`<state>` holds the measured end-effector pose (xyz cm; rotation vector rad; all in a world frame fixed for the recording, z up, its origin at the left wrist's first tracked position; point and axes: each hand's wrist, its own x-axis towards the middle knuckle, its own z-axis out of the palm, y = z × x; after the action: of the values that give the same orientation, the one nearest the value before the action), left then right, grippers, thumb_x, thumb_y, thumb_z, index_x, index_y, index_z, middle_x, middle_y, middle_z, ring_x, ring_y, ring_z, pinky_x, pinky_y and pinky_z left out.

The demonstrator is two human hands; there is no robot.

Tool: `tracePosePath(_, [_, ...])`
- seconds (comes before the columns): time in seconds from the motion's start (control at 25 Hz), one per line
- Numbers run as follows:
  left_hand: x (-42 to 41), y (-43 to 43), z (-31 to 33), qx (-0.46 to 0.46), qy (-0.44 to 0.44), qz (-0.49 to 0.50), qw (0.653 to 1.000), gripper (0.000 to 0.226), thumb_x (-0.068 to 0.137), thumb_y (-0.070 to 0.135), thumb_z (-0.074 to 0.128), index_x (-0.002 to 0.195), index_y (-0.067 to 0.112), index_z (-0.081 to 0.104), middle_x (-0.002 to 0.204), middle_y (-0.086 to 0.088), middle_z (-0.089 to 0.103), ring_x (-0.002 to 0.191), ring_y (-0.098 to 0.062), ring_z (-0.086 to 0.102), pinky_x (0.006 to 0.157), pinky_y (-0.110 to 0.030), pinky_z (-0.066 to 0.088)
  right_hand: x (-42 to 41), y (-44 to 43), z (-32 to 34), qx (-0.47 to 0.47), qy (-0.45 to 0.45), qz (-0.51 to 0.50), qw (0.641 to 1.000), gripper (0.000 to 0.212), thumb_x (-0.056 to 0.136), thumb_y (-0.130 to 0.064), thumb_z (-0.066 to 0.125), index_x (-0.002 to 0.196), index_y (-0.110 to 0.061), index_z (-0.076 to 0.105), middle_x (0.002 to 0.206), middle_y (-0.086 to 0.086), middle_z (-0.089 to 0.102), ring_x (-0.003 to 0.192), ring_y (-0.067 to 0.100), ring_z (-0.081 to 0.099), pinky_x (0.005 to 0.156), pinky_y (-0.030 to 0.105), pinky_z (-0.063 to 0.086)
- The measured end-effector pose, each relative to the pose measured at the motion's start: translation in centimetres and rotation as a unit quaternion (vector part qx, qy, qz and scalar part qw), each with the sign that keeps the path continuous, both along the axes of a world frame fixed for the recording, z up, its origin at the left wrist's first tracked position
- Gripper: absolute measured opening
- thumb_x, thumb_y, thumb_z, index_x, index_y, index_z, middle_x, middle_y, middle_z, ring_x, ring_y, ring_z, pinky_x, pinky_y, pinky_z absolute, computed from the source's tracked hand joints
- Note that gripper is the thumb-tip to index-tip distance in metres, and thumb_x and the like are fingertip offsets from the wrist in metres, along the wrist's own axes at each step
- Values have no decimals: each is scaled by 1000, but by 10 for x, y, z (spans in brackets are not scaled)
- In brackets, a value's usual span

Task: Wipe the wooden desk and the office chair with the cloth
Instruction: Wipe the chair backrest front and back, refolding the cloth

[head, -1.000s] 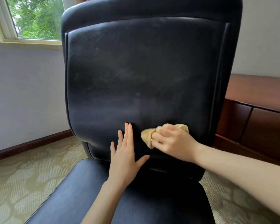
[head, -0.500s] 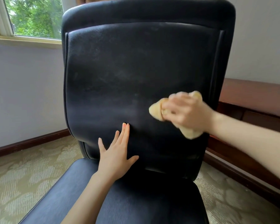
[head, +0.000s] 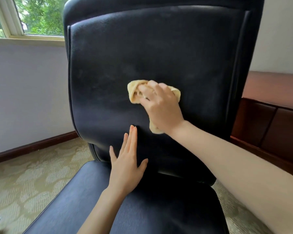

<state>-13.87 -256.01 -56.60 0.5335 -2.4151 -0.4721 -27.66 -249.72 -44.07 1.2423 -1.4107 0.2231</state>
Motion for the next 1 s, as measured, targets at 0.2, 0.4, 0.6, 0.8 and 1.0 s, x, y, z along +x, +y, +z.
tracePosePath(0.2, [7,8,-12,64,35,24,997,101,88,25,60,134,44,-29,148,25,-30,141,-3,-18,115,-46,-2,-9,39,-55,158,93,23,983,30,86,-4,46,91,-13,74,109,1,69,101,22,65,83,34,52])
tracePosePath(0.4, [6,18,-10,42,11,10,999,97,90,28,57,135,40,-28,145,23,-36,141,-7,-22,115,-46,-2,-25,94,-87,319,177,-33,930,42,92,-7,33,99,-21,73,103,-7,67,101,16,63,87,30,49])
tracePosePath(0.6, [2,22,-7,28,-5,2,1000,97,91,30,56,135,38,-30,146,20,-38,143,-13,-22,115,-48,0,-41,136,-75,283,217,-25,934,37,96,-3,29,102,-15,64,110,0,61,102,20,58,86,31,46])
tracePosePath(0.8, [-7,27,-8,44,2,-13,999,96,91,29,56,140,35,-26,144,20,-40,143,-13,-22,115,-47,-1,-40,147,-1,165,165,-23,972,19,83,1,57,86,-13,69,104,5,69,89,30,66,74,39,49])
tracePosePath(1.0, [-15,31,-11,50,12,-21,998,100,90,27,58,134,37,-31,140,20,-44,140,-9,-26,116,-45,0,-51,128,53,-38,56,-52,996,24,92,-6,56,97,-20,74,106,5,69,97,25,51,71,39,47])
